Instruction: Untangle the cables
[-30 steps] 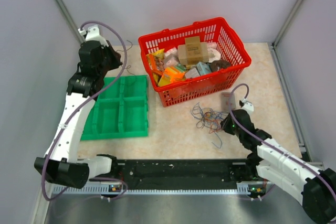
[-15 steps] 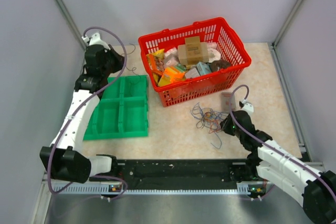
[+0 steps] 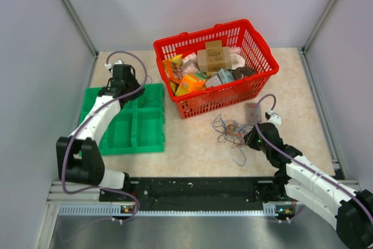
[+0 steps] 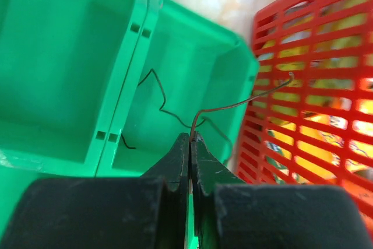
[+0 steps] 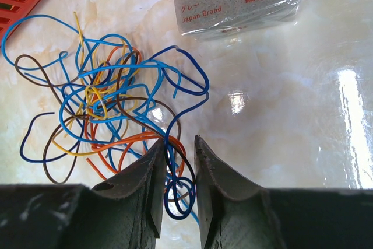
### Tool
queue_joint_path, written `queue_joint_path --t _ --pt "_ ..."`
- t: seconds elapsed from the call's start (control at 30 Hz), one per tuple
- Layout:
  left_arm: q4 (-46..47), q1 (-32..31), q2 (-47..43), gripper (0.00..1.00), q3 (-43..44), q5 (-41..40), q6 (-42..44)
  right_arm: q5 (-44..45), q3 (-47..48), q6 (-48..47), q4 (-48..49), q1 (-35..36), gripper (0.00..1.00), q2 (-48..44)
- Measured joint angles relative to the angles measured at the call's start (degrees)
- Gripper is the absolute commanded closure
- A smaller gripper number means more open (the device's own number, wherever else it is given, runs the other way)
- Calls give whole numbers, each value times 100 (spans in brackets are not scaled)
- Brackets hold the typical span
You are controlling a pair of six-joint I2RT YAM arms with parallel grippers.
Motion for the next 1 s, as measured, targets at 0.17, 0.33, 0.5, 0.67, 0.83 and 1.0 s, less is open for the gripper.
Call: queue_joint_path --t 0.17,0.33,0.5,0.67,0.83,1.0 --pt "-428 -7 1023 100 376 66 -271 -7 0 -9 2 0 74 2" --pt "-769 -15 1528 100 570 2 -376 -24 0 -9 4 0 74 2" --pt "-905 -28 1561 40 752 -37 -393 -50 0 -15 37 0 74 11" --pt "-975 -90 1143 14 649 -101 -278 -111 0 -63 111 0 74 107" --pt "-1165 -118 -313 19 328 -87 68 -240 0 -170 149 0 73 267" --pt "-601 -151 -2514 25 -636 1067 710 -584 0 -367 278 0 73 518"
